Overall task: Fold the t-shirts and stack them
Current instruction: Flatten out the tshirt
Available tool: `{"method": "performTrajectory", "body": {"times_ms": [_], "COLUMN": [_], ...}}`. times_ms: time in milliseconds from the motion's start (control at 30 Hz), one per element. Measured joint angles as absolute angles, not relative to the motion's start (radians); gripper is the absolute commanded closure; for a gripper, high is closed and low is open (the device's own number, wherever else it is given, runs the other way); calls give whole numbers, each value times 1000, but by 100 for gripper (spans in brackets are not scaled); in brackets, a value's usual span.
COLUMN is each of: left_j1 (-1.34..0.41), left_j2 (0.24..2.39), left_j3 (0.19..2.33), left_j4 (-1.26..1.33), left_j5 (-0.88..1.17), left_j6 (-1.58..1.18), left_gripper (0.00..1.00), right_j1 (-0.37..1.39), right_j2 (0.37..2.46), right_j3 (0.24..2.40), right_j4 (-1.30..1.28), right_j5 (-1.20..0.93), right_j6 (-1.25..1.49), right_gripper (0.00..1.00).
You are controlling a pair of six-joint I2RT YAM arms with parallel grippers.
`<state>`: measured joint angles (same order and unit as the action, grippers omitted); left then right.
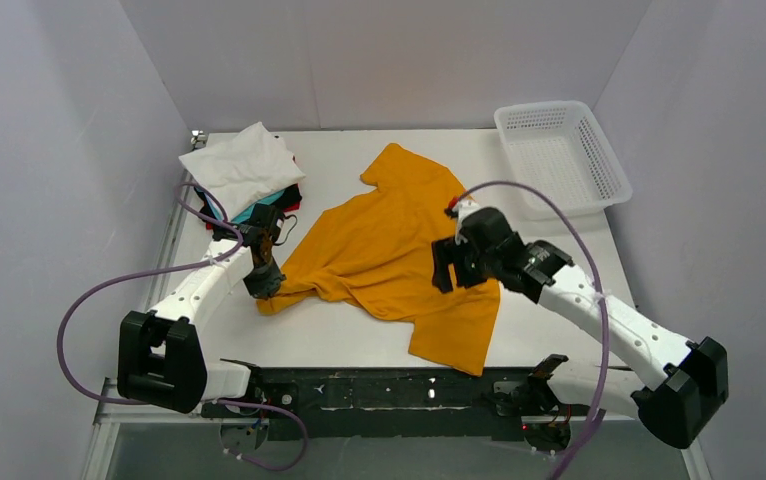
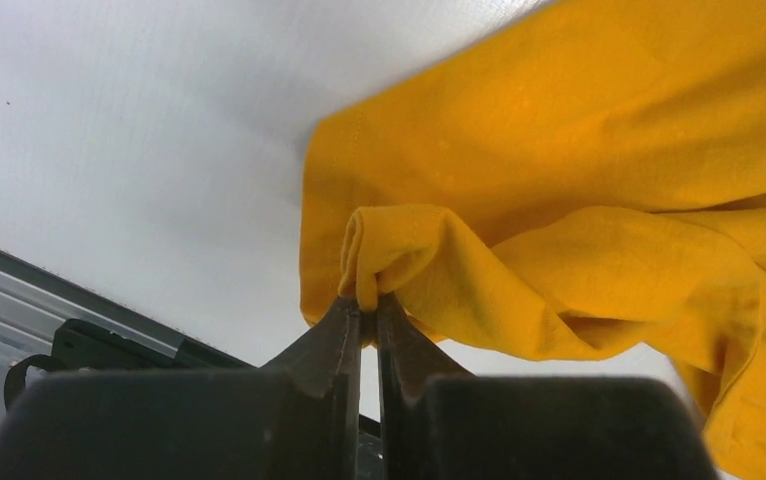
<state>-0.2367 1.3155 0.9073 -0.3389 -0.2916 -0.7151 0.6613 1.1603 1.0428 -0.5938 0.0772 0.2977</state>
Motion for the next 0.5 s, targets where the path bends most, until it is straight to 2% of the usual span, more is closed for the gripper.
{"method": "performTrajectory", "body": {"times_ms": [100,233,367,500], "left_j1": [-237,-237,-237,-237], "left_j2": [1314,1314,1311,1311], "left_j3": [905,904,883,872], "left_j4": [-329,-318,-308,-308], "left_j5": [-280,-272,-265,-254], "left_j6": [-711,-707,-707,-707], "left_gripper": [100,100,100,100], "right_j1": [799,967,1040,1054], "right_j2": [1068,1026,1040,1145], "right_j3": [864,730,672,656], "right_j4": [-665,-784,-785,-752], "right_j5": [43,19,10,21], "right_j6": [367,464,532,567], "right_gripper": [24,26,28,30]}}
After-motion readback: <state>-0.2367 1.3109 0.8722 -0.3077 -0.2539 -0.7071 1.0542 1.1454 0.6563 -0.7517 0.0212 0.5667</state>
